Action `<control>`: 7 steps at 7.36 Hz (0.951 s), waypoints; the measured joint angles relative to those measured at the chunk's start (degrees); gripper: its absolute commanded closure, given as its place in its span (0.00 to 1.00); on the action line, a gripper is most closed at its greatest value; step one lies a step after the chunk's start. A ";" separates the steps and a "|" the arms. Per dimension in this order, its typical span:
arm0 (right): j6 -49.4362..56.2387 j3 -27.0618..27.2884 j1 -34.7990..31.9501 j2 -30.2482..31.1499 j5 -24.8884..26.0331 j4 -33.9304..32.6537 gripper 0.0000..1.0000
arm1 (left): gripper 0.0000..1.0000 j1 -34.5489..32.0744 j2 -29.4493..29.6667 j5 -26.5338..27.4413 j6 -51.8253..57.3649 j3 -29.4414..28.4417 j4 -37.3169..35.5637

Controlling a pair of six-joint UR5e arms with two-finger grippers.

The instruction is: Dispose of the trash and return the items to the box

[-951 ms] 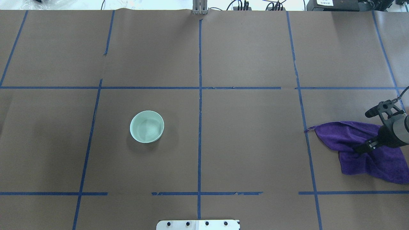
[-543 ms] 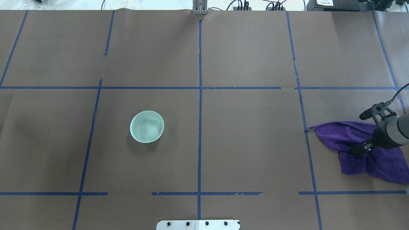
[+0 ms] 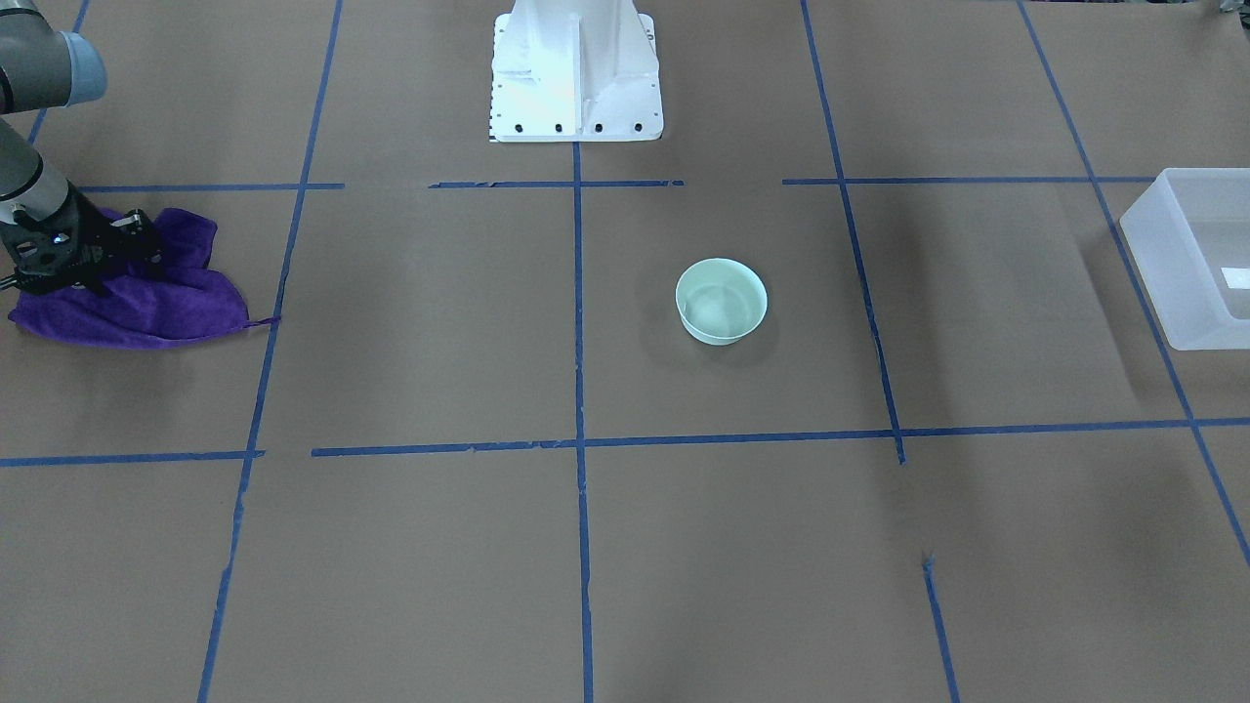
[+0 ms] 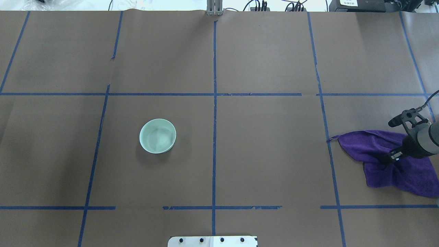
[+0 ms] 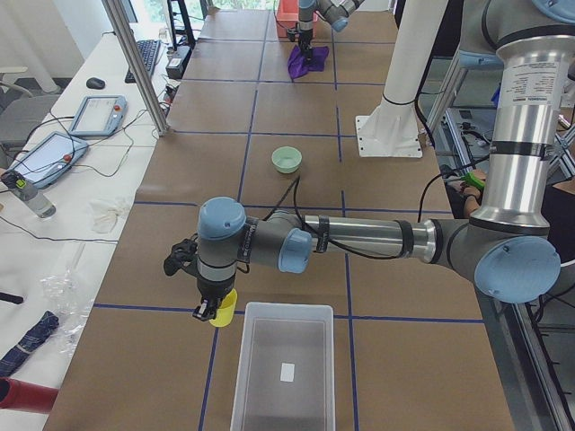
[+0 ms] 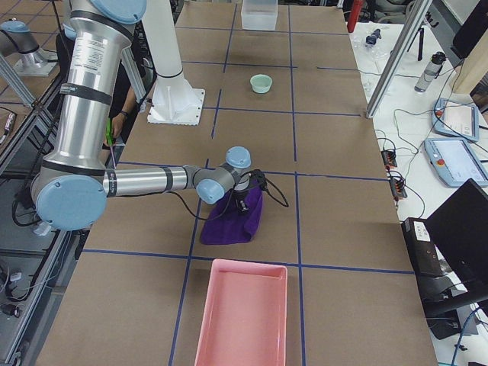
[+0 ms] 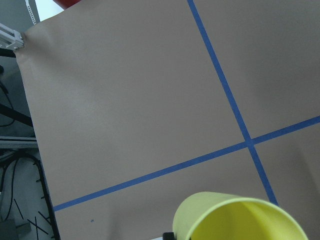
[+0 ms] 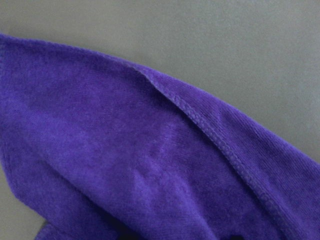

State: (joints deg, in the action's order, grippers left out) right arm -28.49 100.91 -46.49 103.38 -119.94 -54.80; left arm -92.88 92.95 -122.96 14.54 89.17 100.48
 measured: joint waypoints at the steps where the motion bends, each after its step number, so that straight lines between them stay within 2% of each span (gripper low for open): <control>1: 0.01 0.06 -0.30 0.11 -0.04 0.12 1.00 | 1.00 -0.02 -0.14 0.00 0.03 -0.59 0.26; 4: 0.09 0.95 -2.54 0.41 -0.77 0.36 1.00 | 1.00 0.08 -1.29 0.00 -0.04 -3.84 3.50; 7: 0.26 3.62 -10.20 0.53 -5.13 -0.06 1.00 | 1.00 0.15 -3.69 -0.32 -0.74 -4.33 5.56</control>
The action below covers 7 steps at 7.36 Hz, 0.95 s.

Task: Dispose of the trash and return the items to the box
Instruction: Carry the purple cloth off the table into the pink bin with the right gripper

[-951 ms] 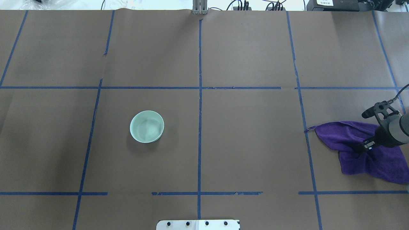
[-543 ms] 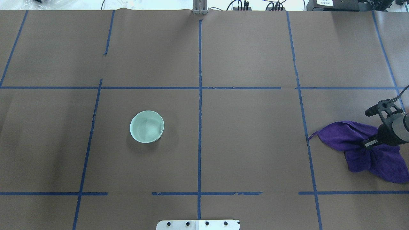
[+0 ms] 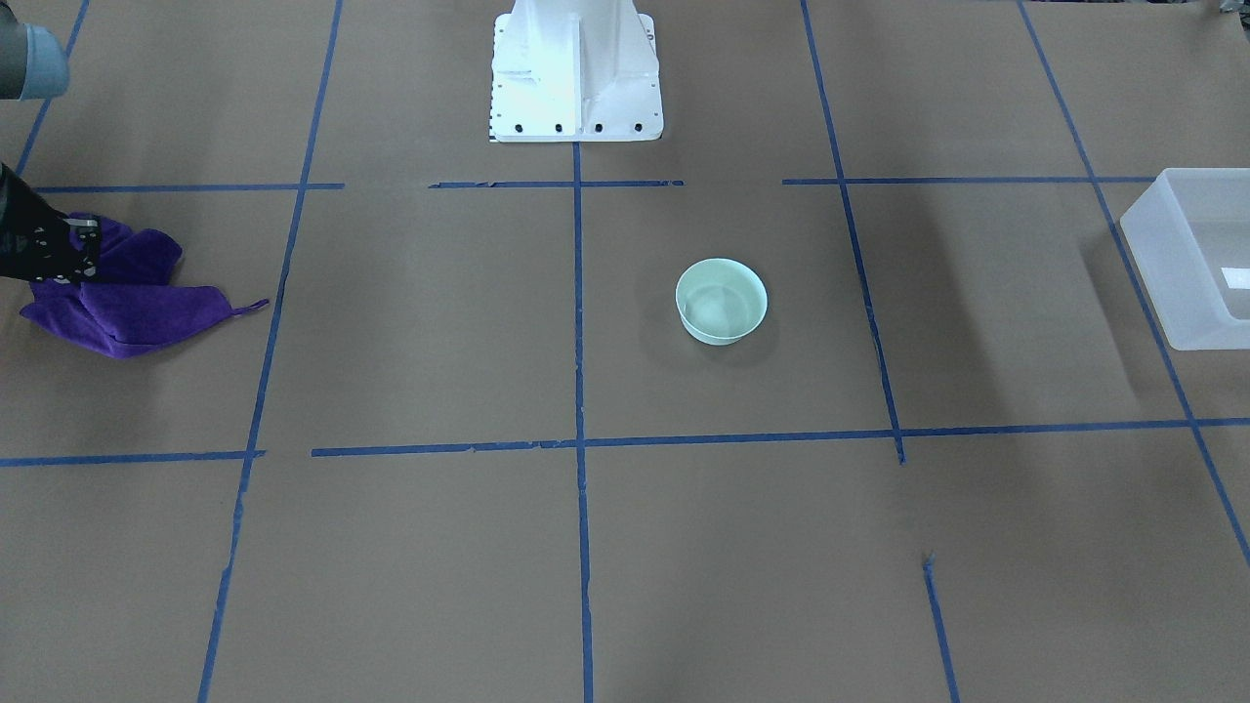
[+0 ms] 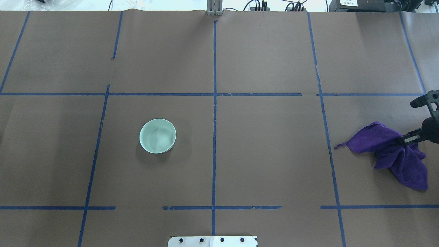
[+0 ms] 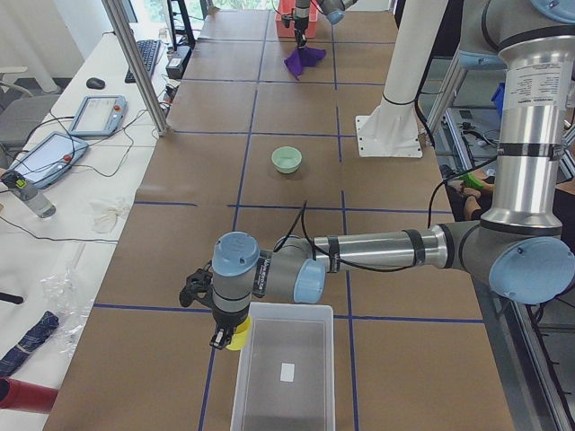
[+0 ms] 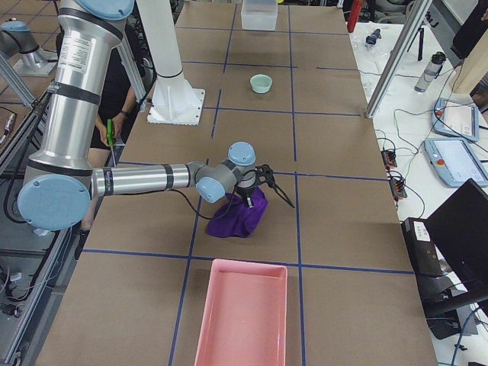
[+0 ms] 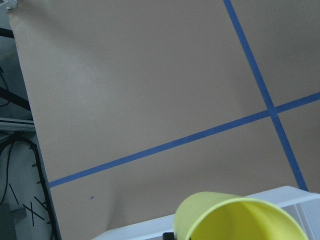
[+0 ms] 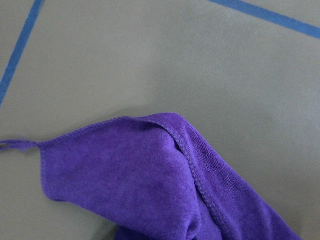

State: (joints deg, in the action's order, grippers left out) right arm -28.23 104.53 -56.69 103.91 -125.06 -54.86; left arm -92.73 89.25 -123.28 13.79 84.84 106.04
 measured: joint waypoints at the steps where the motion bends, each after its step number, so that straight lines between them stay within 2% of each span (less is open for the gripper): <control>1: 0.01 1.14 -3.25 0.03 -2.05 -0.22 1.00 | 1.00 0.00 -0.67 -0.21 -1.49 0.27 -0.14; 3: 0.07 3.32 -9.44 0.16 -5.54 -0.53 1.00 | 1.00 0.28 -2.84 -2.14 -6.36 0.37 0.09; 7: 0.08 6.95 -20.14 0.84 -10.06 -0.63 1.00 | 1.00 4.80 -6.38 -11.33 -7.49 -0.04 0.24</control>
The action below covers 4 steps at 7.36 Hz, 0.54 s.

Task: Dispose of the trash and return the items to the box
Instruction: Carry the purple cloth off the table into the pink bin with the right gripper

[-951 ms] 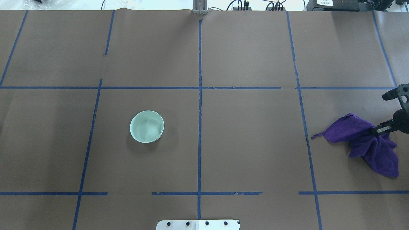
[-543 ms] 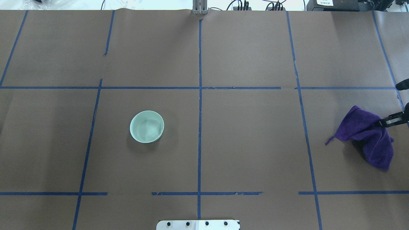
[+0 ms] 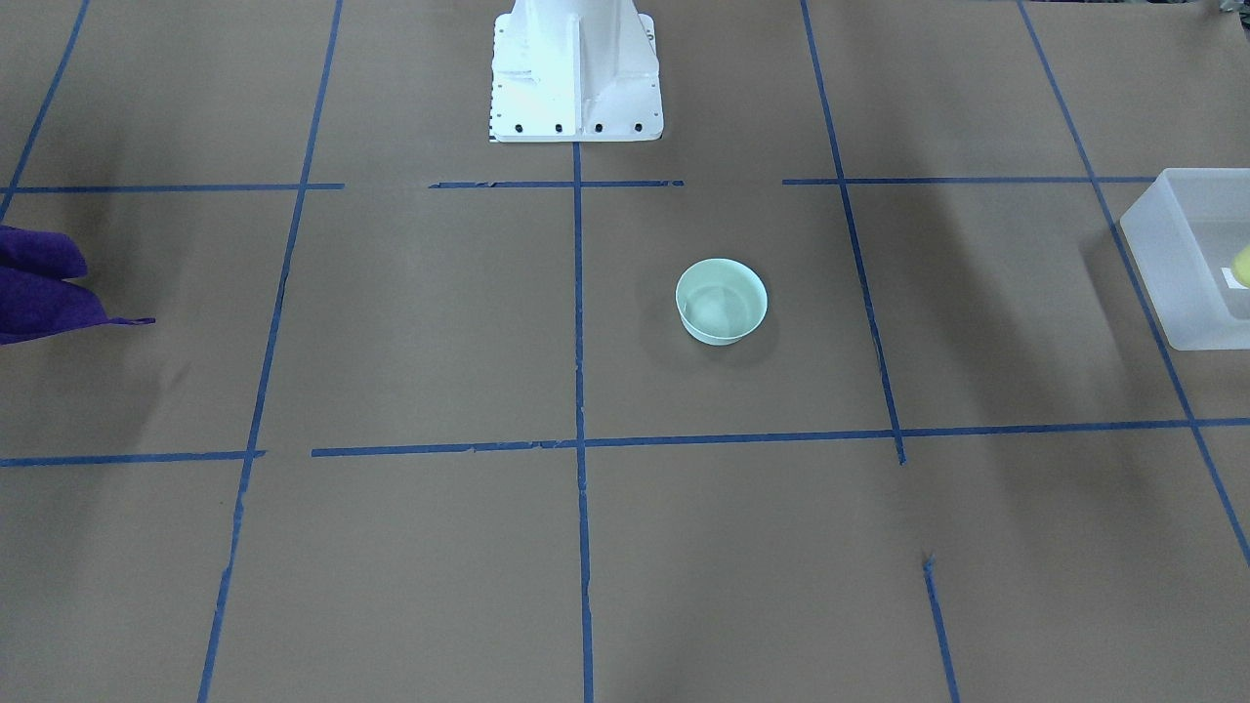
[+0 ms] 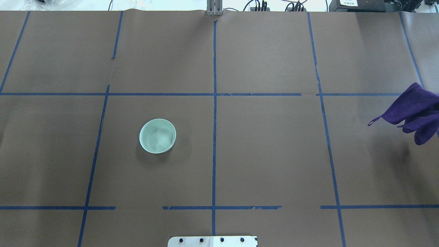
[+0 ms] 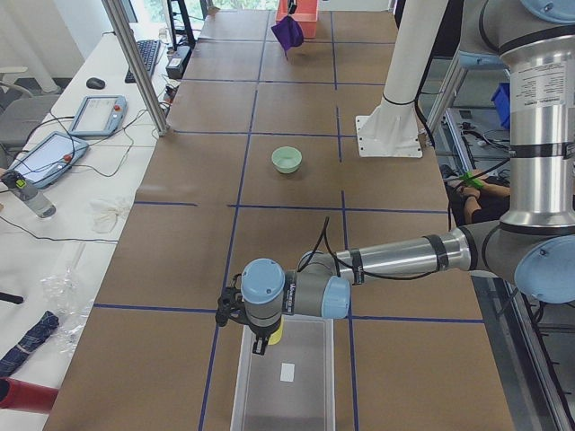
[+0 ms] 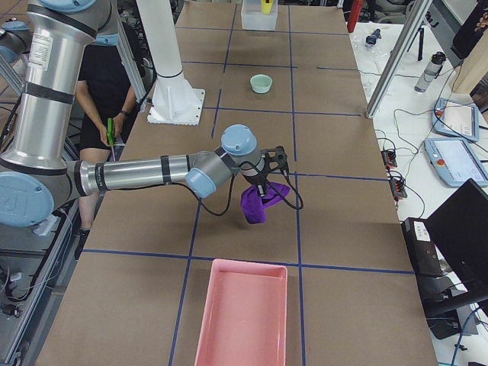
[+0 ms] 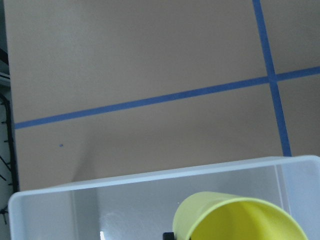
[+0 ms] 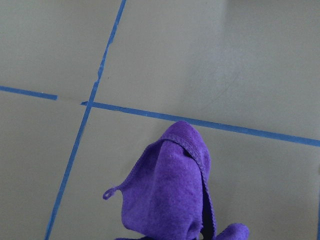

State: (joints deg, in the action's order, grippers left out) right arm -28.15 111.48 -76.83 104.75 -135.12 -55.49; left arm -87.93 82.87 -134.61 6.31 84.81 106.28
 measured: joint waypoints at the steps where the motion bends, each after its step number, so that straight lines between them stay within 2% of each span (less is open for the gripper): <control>1: 0.02 0.74 -2.39 0.43 -0.15 0.02 1.00 | 1.00 1.14 -0.16 -1.24 0.04 -0.59 0.38; 3: 0.02 1.39 -5.81 0.75 -0.24 0.03 1.00 | 1.00 2.06 -0.42 -2.19 0.13 -4.28 4.93; 4: 0.02 1.62 -6.83 0.92 -0.28 0.03 1.00 | 0.70 2.39 -0.48 -2.28 0.10 -5.83 7.09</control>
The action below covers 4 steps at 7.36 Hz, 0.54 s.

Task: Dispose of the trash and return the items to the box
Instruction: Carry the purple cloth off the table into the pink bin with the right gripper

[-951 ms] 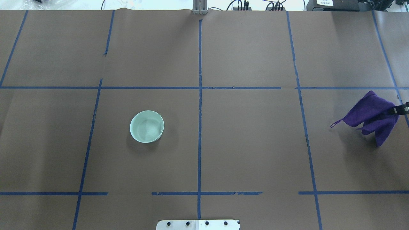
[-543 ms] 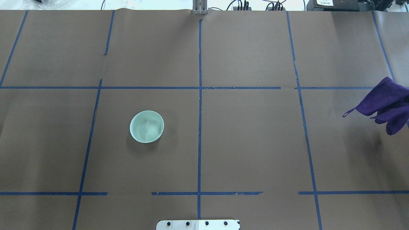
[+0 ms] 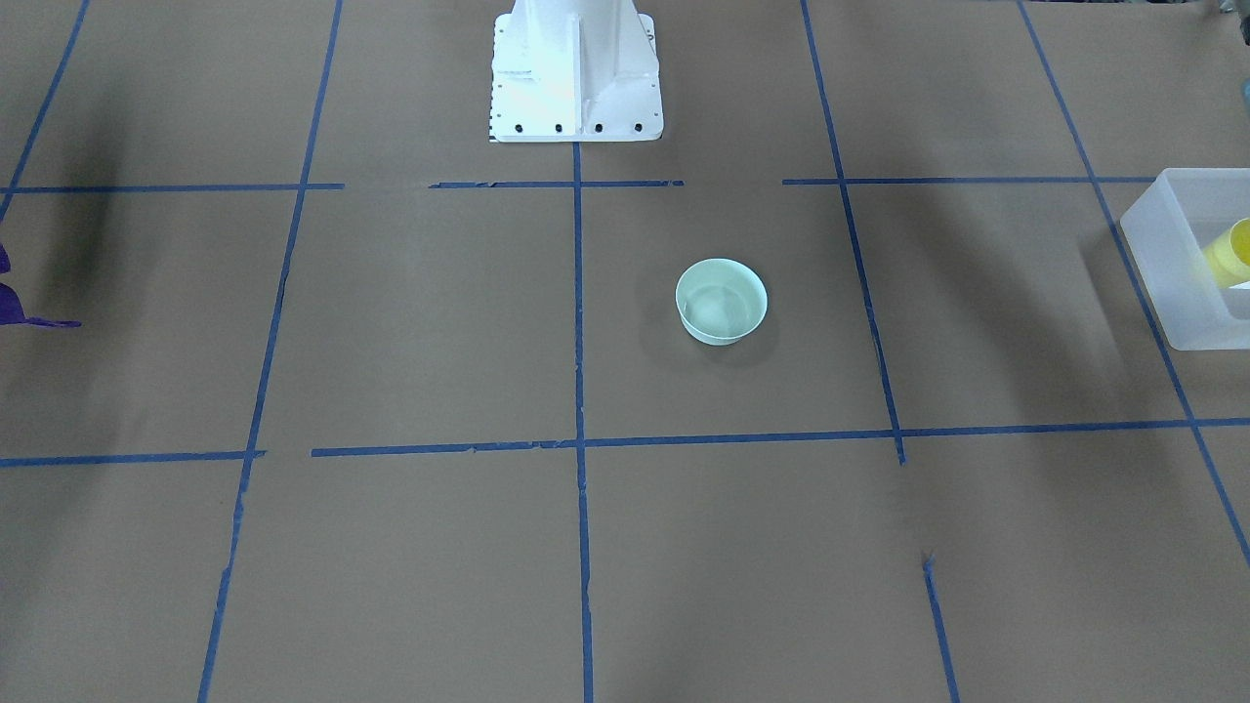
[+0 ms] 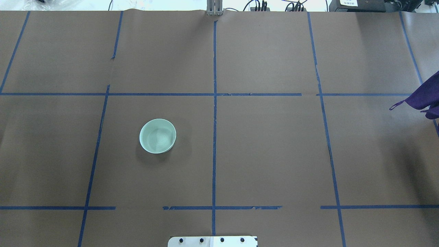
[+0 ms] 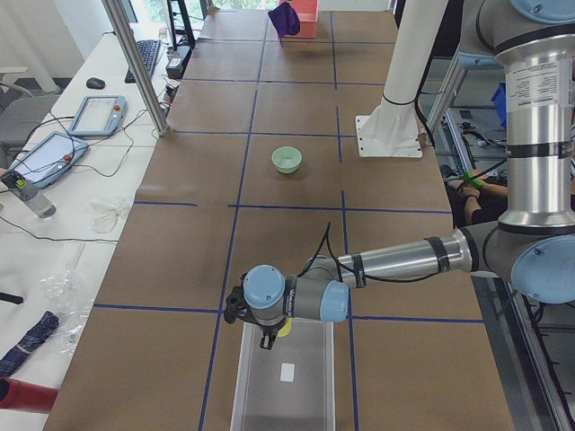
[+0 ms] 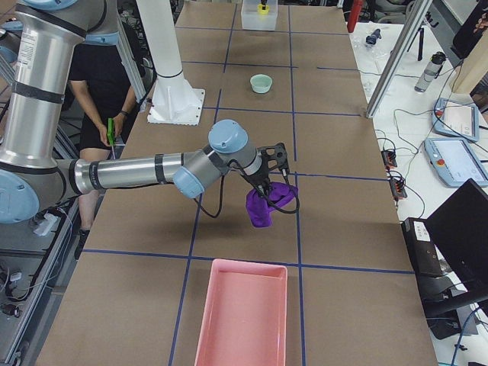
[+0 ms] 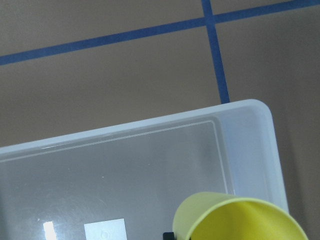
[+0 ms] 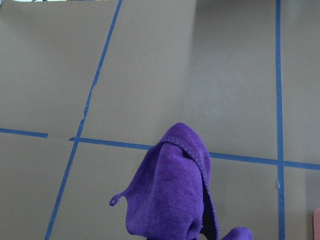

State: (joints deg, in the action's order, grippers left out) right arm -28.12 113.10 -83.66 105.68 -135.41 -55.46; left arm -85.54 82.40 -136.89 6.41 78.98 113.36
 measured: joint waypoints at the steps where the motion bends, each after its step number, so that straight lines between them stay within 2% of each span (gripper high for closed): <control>1: 0.00 0.39 -0.81 0.30 -0.02 0.00 1.00 | 0.15 0.25 -0.02 -0.01 -0.05 -0.69 0.98; 2: 0.00 0.77 -1.54 0.55 -0.03 0.00 1.00 | 0.00 0.43 -0.04 0.02 -0.07 -0.93 1.38; 4: 0.07 1.02 -2.45 0.72 -0.03 0.00 1.00 | 0.00 0.46 -0.16 0.06 0.03 0.26 1.98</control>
State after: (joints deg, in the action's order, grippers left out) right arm -28.05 114.13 -86.10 106.40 -135.44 -55.46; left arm -85.08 82.23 -136.83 6.44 79.24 115.34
